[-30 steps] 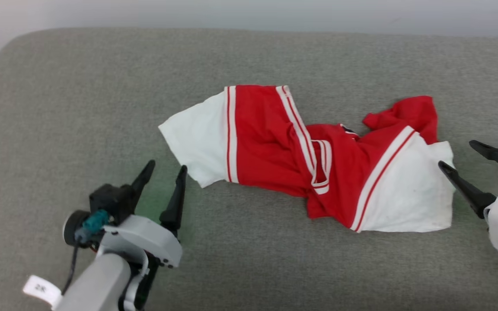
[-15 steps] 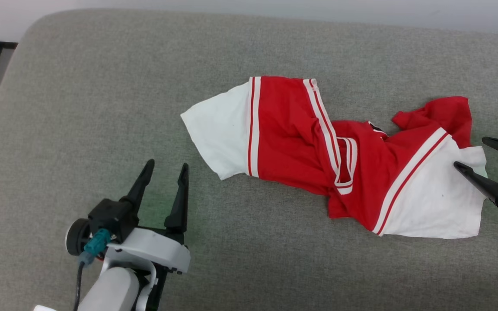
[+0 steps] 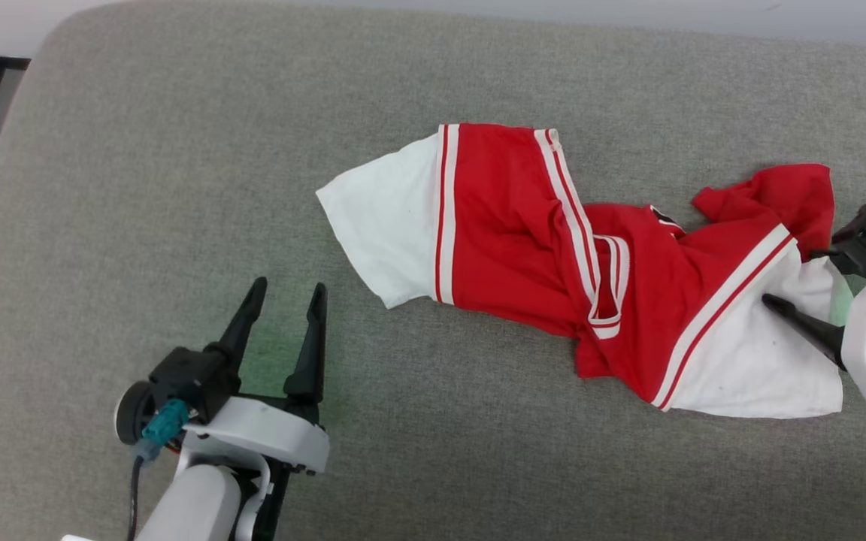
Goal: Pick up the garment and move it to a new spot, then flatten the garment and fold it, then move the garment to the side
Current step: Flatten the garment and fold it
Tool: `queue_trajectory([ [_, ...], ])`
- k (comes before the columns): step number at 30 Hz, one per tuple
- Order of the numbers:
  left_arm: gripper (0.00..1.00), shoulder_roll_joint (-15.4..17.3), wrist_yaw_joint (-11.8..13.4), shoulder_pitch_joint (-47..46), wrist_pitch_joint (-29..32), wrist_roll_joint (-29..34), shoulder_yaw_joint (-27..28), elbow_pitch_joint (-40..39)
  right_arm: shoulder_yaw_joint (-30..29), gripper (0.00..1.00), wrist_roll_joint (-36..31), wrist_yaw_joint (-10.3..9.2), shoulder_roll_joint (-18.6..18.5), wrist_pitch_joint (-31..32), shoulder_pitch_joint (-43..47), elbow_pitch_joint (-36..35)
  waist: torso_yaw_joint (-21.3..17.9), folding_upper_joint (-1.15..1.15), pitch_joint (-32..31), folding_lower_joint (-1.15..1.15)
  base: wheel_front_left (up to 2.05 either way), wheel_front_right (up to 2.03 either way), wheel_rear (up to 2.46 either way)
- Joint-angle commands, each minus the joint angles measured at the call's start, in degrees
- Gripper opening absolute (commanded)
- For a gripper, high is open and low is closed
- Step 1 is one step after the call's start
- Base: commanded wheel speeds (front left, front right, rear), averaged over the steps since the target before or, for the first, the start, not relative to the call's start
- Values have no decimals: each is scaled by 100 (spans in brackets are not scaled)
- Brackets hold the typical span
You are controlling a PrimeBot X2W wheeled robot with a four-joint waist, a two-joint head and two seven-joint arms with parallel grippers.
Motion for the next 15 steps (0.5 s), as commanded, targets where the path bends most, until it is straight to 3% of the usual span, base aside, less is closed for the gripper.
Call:
queue_trajectory([
  [1,100,-33,-32,55,0,40,41,21,66,100,13,-4,13,-47,-95,-10,-8,0,-3,0,0,0,0],
  [11,100,-235,-237,83,0,240,274,126,592,100,175,-4,41,-244,-352,46,-60,0,-33,0,0,0,0],
  [12,100,-252,-240,80,0,259,292,133,630,91,181,-4,43,-269,-380,72,-61,0,-37,0,0,0,0],
  [13,100,-268,-268,77,0,277,310,141,668,47,200,-4,46,-304,-409,82,-61,0,-40,0,0,0,0],
  [15,100,-296,-286,69,0,308,351,150,733,0,225,-4,55,-389,-453,82,-60,0,-42,0,0,0,0],
])
